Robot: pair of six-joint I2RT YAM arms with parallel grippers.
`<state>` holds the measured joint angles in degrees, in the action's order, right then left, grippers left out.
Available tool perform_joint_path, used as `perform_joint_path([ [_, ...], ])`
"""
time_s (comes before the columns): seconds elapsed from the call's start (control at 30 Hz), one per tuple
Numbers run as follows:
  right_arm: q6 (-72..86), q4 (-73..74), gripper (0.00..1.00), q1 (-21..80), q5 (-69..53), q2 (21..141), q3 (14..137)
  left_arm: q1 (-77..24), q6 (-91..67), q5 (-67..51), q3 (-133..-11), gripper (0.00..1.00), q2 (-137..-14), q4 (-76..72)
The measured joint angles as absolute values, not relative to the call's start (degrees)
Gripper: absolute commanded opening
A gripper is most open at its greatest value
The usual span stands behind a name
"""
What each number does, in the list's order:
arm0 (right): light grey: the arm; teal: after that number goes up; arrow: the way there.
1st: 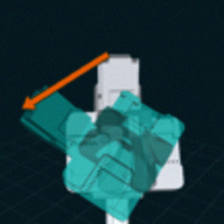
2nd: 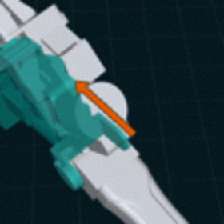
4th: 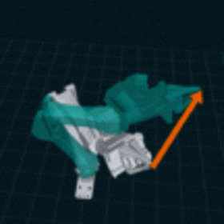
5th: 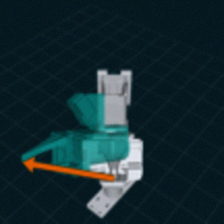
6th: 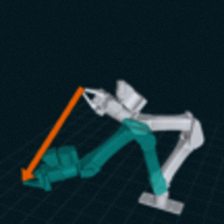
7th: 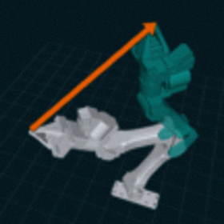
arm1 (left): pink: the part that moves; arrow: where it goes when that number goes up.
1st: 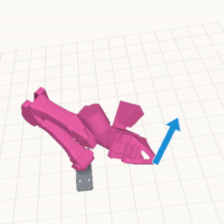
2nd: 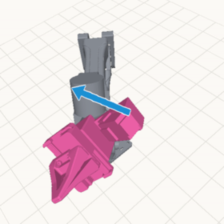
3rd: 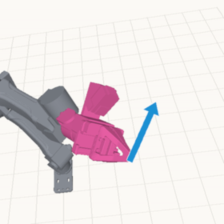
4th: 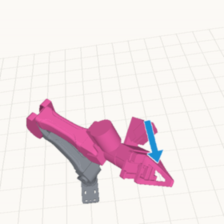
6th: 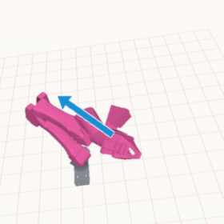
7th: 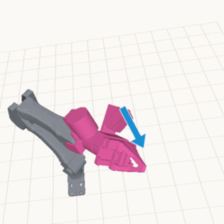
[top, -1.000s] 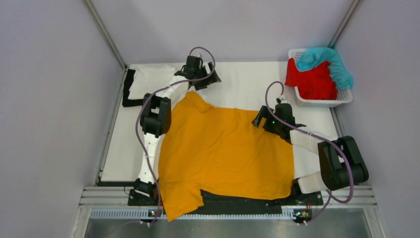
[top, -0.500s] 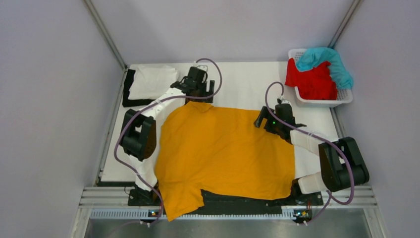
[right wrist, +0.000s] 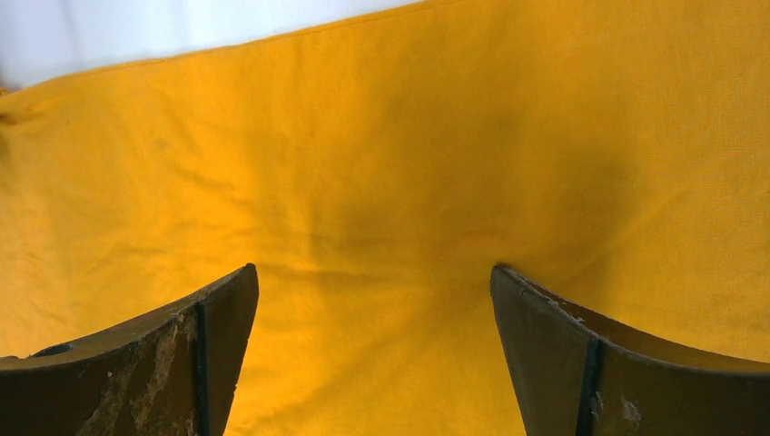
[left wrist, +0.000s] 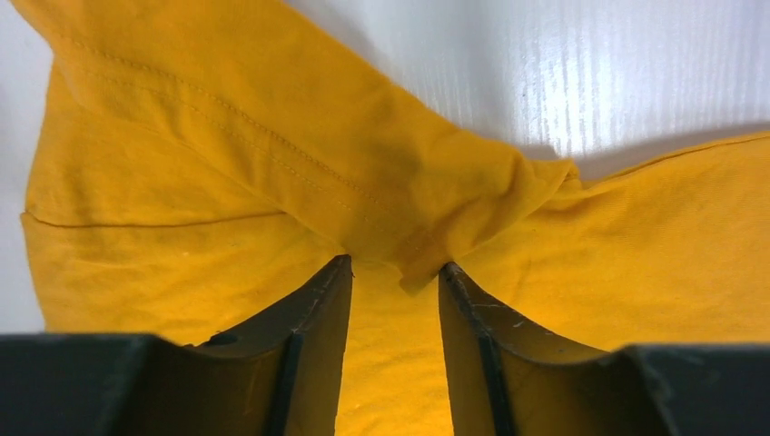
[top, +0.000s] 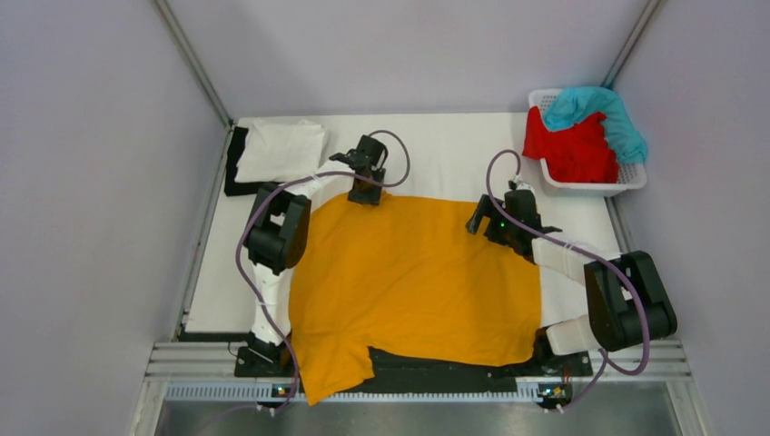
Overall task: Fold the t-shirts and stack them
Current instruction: Flatten out the tshirt
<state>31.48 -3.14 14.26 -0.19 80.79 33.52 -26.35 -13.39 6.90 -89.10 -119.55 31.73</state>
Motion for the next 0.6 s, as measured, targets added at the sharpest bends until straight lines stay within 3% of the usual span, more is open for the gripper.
perform_joint_path([
  [0.43,31.5,-3.1,0.99,14.3,0.0,80.8,33.5,-26.3,-13.5,6.4,-92.5,0.25,-122.0,32.2],
  [0.5,31.5,-3.0,0.99,14.3,0.1,80.8,33.5,-26.3,-13.6,6.5,-92.9,0.16,-122.3,32.2],
  [0.53,31.5,-3.0,0.99,14.3,0.1,80.8,33.5,-26.3,-13.6,6.5,-93.0,0.05,-122.3,32.2],
  [0.6,31.5,-3.0,0.99,14.3,0.1,80.8,33.6,-26.3,-13.7,6.5,-93.0,0.00,-122.4,32.2],
])
